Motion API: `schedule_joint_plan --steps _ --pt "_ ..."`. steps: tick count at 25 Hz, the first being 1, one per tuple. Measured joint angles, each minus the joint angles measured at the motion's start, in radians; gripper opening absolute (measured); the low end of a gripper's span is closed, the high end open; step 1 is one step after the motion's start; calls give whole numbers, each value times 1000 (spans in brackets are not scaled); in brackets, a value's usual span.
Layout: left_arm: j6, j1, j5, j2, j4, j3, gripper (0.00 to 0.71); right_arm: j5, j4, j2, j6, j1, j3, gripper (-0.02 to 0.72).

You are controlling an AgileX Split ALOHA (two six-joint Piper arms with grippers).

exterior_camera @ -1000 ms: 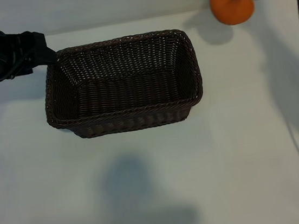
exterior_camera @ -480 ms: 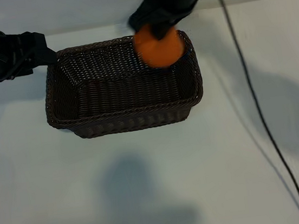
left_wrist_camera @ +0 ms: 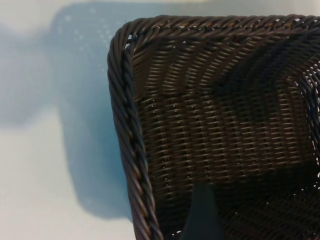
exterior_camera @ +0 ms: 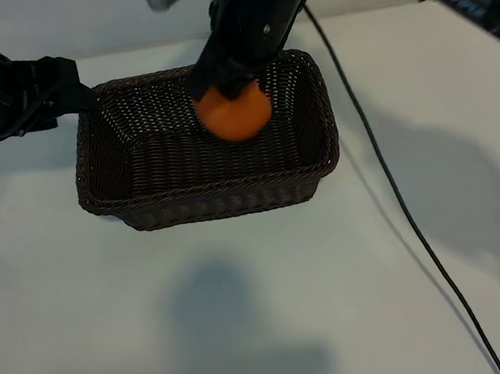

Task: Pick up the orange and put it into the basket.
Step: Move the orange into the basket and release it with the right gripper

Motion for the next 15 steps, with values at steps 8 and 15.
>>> schedule_joint_plan --steps 8,15 --pt "-1 0 0 0 0 0 590 -43 1 138 -15 0 0 92" --pt "-1 0 1 0 0 0 590 -53 3 168 -9 0 -3 91"
